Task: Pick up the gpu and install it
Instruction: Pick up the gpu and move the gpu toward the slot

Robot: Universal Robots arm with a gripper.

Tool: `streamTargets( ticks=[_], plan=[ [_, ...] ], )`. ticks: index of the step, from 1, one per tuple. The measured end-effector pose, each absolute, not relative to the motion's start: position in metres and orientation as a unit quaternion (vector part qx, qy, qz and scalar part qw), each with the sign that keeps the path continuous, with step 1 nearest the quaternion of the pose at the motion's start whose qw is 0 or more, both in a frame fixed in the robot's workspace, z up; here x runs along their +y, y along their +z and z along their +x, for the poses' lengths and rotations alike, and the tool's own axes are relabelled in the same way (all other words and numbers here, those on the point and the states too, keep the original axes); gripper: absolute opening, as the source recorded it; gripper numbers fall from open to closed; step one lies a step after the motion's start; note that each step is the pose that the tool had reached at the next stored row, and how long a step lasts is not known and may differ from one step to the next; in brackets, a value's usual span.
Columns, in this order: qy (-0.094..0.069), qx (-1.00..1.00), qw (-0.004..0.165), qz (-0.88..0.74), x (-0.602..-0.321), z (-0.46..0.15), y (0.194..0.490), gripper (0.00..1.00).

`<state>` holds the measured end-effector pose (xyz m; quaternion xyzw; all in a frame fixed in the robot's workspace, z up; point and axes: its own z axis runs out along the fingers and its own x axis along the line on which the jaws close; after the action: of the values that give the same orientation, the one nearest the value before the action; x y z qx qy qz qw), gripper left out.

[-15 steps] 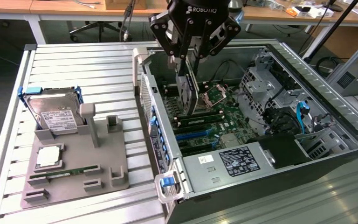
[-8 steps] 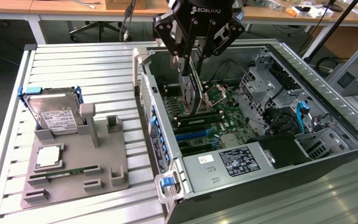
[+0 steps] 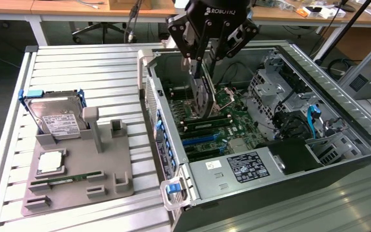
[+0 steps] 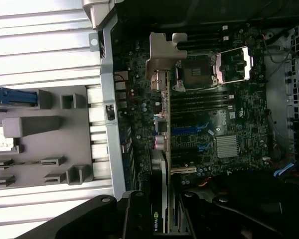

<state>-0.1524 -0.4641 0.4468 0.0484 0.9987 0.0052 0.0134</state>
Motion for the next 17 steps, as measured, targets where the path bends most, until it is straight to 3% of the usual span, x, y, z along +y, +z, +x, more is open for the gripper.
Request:
streamTargets(
  ticks=[17],
  plan=[
    [0.005, 0.999, 0.013, 0.048, -0.464, -0.136, 0.445, 0.27]
  ],
)
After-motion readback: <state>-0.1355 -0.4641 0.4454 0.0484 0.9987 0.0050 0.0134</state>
